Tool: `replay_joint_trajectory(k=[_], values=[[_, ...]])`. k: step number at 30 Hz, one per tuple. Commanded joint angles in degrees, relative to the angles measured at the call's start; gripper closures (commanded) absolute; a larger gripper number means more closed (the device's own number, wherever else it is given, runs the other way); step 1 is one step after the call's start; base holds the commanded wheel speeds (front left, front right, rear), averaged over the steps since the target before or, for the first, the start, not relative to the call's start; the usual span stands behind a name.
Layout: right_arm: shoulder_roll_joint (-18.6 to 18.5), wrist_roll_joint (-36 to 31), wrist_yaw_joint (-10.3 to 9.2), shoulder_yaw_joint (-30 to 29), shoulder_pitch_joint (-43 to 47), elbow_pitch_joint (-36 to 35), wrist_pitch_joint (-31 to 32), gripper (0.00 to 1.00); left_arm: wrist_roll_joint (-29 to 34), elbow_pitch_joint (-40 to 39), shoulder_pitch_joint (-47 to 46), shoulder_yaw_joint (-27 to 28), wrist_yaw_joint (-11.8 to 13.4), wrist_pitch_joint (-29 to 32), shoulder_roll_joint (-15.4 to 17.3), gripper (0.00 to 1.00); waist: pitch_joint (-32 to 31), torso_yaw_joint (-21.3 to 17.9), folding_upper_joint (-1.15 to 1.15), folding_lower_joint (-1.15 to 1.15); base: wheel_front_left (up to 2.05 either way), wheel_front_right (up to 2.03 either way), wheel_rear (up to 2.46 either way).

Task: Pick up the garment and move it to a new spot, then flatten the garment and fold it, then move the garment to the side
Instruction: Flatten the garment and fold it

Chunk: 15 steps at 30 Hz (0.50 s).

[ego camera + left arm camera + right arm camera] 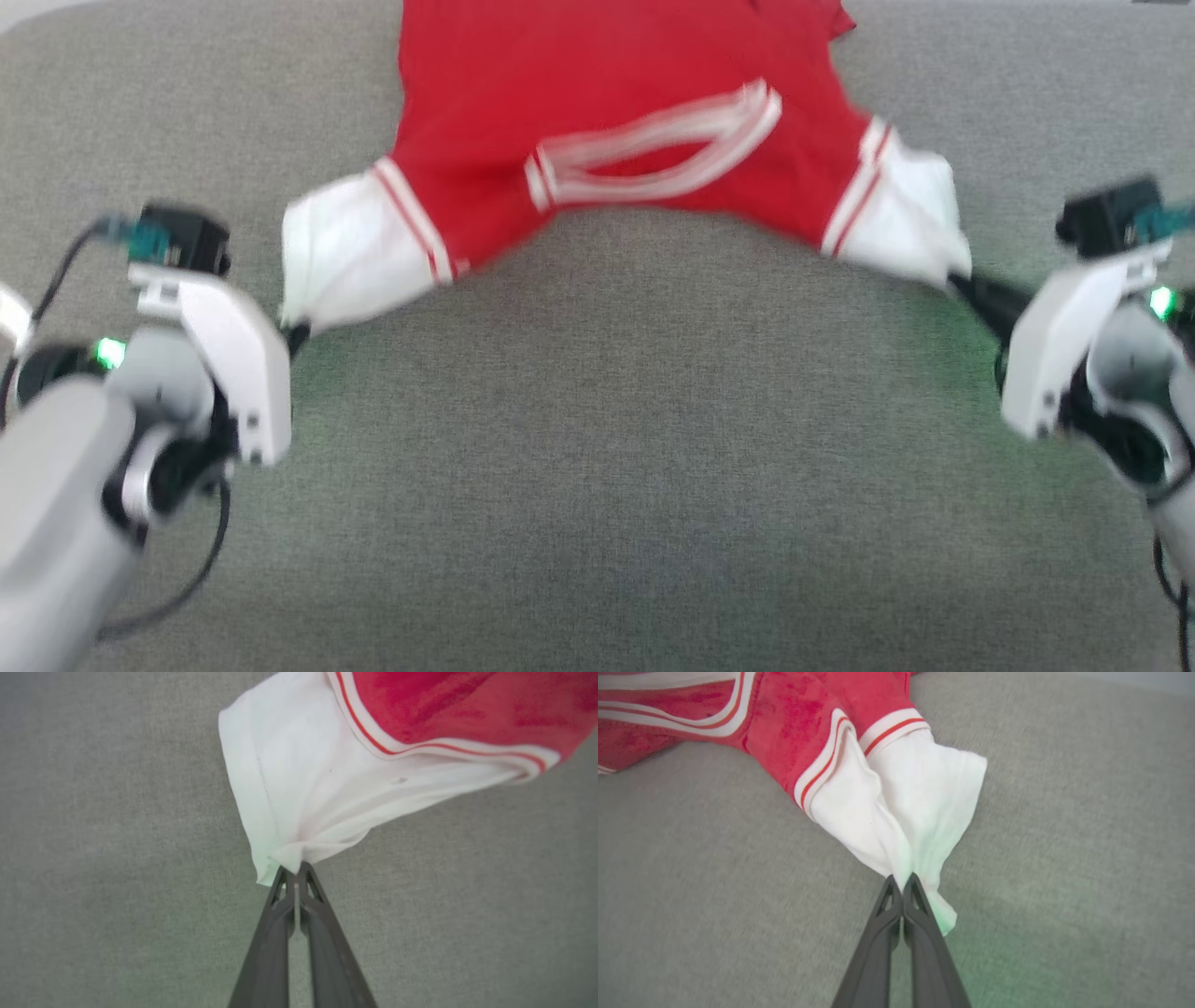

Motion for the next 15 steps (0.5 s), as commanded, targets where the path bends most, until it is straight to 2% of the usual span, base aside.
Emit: replay_joint_trajectory(k=[1,8,9,15], values=[[-0.2,0.0,-0.01,-0.7,1.8,-1.4,0.8,1.00,-0.9,-1.9,1.9,0.5,1.2,0.3,0.9,1.00,-0.3,-0.2,0.00,0.00,0.00,0.00,0.00],[-2.0,0.1,-0.02,-5.9,15.5,-10.7,11.1,1.00,-4.2,-16.3,16.5,1.9,10.8,0.5,6.8,1.00,-1.5,-0.4,0.00,0.00,0.00,0.00,0.00],[-2.4,0.6,-0.02,-7.2,19.2,-13.1,14.5,1.00,-5.0,-19.0,19.9,2.0,13.0,0.5,7.9,1.00,-1.9,-0.5,0.00,0.00,0.00,0.00,0.00],[-2.5,2.3,-0.02,-10.6,29.5,-18.9,24.6,1.00,-7.6,-24.6,28.5,1.9,18.8,1.7,10.5,1.00,-2.8,-0.6,0.00,0.00,0.00,0.00,0.00]])
